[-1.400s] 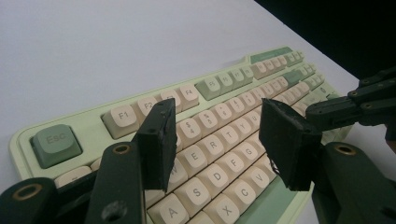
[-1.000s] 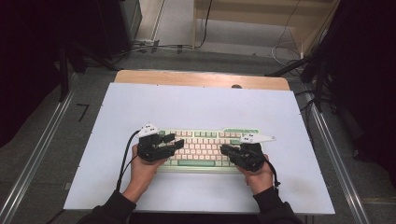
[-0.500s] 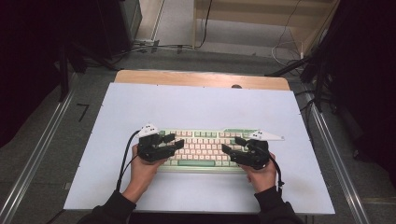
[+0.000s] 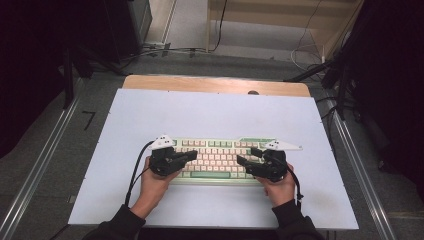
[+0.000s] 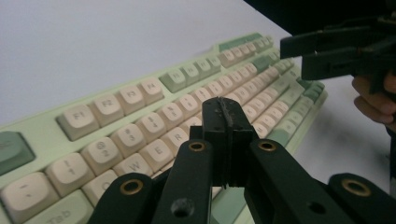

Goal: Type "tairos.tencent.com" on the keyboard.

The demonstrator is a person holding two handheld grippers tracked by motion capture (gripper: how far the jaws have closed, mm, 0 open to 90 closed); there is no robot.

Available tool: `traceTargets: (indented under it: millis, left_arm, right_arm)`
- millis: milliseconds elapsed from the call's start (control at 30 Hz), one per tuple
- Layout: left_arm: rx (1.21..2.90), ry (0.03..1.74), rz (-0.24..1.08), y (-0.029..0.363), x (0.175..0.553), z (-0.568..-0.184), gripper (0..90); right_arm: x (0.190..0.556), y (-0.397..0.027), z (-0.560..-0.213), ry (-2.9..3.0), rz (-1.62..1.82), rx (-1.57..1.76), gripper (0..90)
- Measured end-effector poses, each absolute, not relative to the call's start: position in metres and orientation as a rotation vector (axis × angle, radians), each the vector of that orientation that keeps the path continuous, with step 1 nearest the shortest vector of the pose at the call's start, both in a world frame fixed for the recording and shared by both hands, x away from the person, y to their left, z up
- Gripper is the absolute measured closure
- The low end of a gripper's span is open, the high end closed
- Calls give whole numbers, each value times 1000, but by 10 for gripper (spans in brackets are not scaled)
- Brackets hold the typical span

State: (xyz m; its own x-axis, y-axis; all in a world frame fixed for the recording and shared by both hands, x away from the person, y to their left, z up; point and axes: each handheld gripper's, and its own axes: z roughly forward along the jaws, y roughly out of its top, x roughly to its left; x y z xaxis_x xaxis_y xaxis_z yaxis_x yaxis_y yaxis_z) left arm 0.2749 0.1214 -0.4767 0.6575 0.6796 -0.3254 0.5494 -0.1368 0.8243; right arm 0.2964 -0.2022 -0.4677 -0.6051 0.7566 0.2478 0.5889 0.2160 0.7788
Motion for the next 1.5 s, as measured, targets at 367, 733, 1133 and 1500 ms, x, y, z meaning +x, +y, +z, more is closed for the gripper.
traceTargets:
  millis: [367, 733, 1133, 1500]
  left_arm:
    - [1945, 1012, 158, 108, 276, -487, 900]
    - [1980, 1027, 146, 106, 277, -490, 900]
    - [1871, 1001, 169, 114, 274, -479, 731]
    - [1714, 1089, 333, 129, 273, -477, 371]
  right_arm:
    - [296, -199, -469, 2315, 1328, 1283, 307]
    - [296, -199, -469, 2317, 1330, 1283, 307]
    - [296, -201, -467, 2310, 1336, 1282, 309]
    - [297, -199, -467, 2311, 1334, 1270, 369]
